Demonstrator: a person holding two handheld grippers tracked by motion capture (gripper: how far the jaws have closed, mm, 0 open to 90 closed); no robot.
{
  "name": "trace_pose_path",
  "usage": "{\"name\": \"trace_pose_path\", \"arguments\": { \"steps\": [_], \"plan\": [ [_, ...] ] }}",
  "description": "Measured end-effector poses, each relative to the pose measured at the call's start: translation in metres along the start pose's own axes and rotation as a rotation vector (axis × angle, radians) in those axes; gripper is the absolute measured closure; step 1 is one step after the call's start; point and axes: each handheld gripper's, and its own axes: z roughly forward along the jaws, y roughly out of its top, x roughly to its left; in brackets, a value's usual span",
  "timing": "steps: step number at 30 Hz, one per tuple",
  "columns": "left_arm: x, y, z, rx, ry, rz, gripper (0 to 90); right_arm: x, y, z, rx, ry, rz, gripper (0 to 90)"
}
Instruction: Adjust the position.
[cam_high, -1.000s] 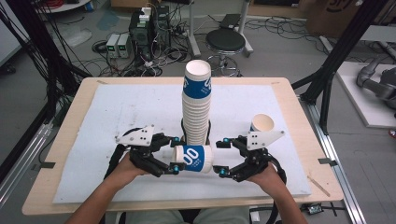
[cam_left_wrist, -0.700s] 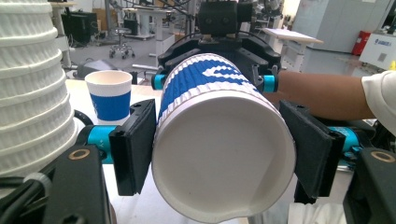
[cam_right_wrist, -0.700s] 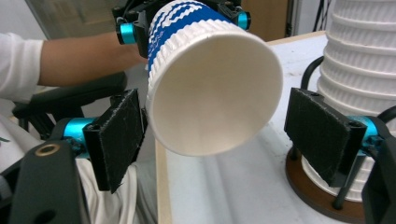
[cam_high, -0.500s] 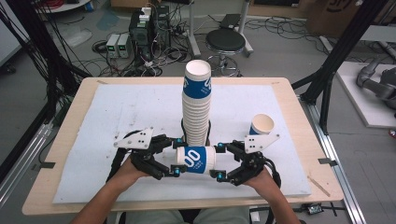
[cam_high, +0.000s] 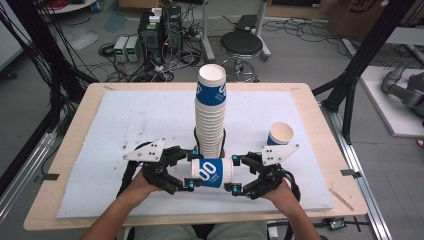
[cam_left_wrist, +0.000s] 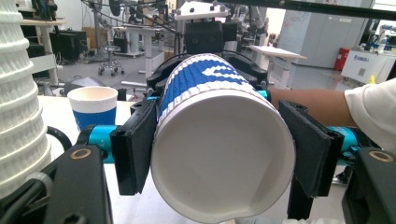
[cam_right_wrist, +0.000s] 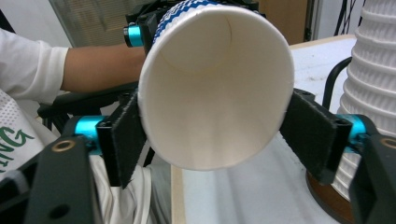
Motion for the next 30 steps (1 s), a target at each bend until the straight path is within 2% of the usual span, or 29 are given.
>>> {"name": "trace_pose_path", "arguments": {
  "steps": [3, 8, 10, 11, 13, 14, 19, 21, 24, 30],
  "plan": [
    [0.0, -0.002, 0.0, -0.007, 0.004, 0.007, 31.7, 0.0, 0.001, -0.001, 0.009, -0.005, -0.01, 29.3],
    [-0.001, -0.003, 0.001, 0.035, 0.033, 0.005, 30.9, 0.0, 0.004, -0.002, 0.038, -0.021, -0.028, 32.3],
    [-0.002, -0.002, 0.003, 0.069, 0.056, -0.014, 25.3, 0.0, 0.005, -0.002, 0.05, -0.026, -0.034, 33.3],
    [-0.002, -0.002, 0.004, 0.088, 0.07, -0.031, 16.4, 0.0, 0.006, -0.001, 0.069, -0.025, -0.042, 33.3],
    [-0.003, 0.0, 0.006, 0.137, 0.103, -0.048, 14.8, 0.001, 0.009, 0.0, 0.101, -0.027, -0.052, 33.3],
    [-0.004, 0.001, 0.006, 0.154, 0.107, -0.055, 14.8, 0.001, 0.009, 0.0, 0.101, -0.027, -0.052, 33.3],
    [-0.005, 0.01, 0.0, 0.237, 0.123, -0.022, 14.5, 0.002, 0.025, -0.003, 0.193, -0.046, -0.104, 33.3],
    [-0.005, 0.016, -0.003, 0.266, 0.115, -0.009, 14.5, 0.003, 0.033, -0.004, 0.235, -0.06, -0.123, 33.3],
    [-0.005, 0.025, -0.004, 0.318, 0.123, -0.006, 14.5, 0.004, 0.045, -0.001, 0.342, -0.091, -0.16, 33.3],
    [-0.001, 0.035, 0.002, 0.458, 0.125, 0.011, 14.7, 0.006, 0.063, 0.012, 0.483, -0.095, -0.215, 33.3]
  ]
}}
